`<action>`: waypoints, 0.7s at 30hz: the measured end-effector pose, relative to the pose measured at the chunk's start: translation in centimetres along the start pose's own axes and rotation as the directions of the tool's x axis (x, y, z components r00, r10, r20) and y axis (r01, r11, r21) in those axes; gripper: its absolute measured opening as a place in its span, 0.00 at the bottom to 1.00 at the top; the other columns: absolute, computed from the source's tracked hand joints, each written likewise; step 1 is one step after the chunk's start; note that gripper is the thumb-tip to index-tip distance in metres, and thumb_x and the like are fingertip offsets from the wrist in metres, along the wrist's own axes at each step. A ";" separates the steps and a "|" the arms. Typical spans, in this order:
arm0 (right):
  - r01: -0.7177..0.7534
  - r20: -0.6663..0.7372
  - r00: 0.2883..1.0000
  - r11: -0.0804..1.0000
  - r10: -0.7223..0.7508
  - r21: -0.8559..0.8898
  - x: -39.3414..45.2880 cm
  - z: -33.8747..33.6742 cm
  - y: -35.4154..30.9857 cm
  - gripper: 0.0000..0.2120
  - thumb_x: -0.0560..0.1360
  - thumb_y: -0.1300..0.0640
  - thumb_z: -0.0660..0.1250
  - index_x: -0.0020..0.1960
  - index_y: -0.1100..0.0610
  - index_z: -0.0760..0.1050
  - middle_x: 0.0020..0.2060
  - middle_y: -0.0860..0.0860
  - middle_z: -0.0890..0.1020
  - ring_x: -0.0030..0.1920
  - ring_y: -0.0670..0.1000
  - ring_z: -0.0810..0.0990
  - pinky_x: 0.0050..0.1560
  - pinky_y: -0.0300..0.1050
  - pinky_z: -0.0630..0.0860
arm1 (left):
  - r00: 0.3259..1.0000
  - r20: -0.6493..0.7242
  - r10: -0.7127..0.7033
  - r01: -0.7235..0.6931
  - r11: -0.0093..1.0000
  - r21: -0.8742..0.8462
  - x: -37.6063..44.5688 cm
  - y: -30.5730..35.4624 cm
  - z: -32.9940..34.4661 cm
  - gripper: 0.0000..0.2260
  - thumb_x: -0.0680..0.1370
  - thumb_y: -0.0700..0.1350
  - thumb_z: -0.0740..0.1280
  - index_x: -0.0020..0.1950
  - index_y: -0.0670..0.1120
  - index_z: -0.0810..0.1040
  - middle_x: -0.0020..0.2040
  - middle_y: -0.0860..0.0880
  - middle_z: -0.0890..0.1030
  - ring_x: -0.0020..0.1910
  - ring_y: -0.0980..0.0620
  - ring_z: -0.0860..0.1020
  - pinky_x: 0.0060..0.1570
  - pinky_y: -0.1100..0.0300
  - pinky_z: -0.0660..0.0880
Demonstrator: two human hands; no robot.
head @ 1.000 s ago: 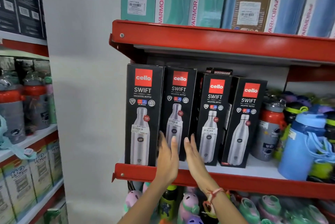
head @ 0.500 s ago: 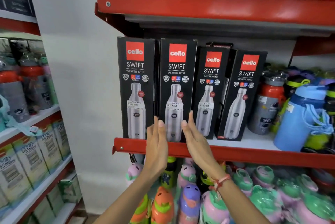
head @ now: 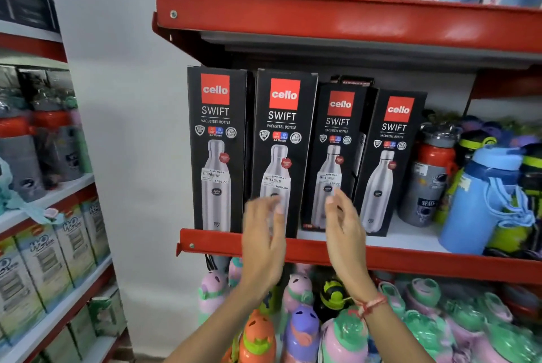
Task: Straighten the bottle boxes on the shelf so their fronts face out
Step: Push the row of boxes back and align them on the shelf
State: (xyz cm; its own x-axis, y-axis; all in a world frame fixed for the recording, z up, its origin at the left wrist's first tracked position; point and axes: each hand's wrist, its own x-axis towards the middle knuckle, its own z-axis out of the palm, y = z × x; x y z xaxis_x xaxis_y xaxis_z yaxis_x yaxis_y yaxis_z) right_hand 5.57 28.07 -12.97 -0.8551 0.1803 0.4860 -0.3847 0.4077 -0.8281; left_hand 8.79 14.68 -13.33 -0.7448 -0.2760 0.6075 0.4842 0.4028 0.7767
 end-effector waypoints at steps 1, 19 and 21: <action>-0.026 -0.029 0.999 1.000 0.026 -0.011 0.5 -0.6 0.4 0.26 0.80 0.43 0.53 0.75 0.53 0.62 0.72 0.51 0.70 0.70 0.50 0.69 0.71 0.51 0.66 | 0.994 0.109 0.011 -0.009 1.000 -0.024 0.0 0.4 0.9 0.14 0.82 0.51 0.56 0.64 0.51 0.74 0.60 0.53 0.75 0.58 0.63 0.73 0.58 0.63 0.69; -0.130 0.117 0.984 0.989 0.137 -0.066 3.8 -2.9 2.6 0.26 0.79 0.39 0.51 0.76 0.42 0.57 0.75 0.45 0.65 0.74 0.51 0.63 0.68 0.52 0.62 | 0.902 0.309 -0.302 0.306 0.951 0.038 1.5 1.2 8.6 0.31 0.78 0.63 0.45 0.79 0.51 0.48 0.79 0.48 0.59 0.77 0.48 0.59 0.75 0.52 0.57; -0.125 0.126 0.983 0.990 0.131 -0.061 3.3 -3.4 2.6 0.25 0.79 0.38 0.52 0.75 0.40 0.59 0.73 0.44 0.67 0.73 0.50 0.64 0.67 0.49 0.62 | 0.906 0.303 -0.296 0.296 0.954 0.046 1.1 1.4 8.2 0.31 0.78 0.64 0.45 0.79 0.52 0.48 0.79 0.50 0.59 0.77 0.48 0.59 0.75 0.50 0.57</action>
State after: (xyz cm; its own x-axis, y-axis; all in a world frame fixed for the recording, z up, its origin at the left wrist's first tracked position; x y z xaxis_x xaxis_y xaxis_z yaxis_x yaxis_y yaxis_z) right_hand 2.92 32.80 -12.54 -0.9353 0.1177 0.3338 -0.2534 0.4355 -0.8638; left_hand 4.91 22.09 -13.00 -0.9570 -0.1047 0.2704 0.2205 0.3430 0.9131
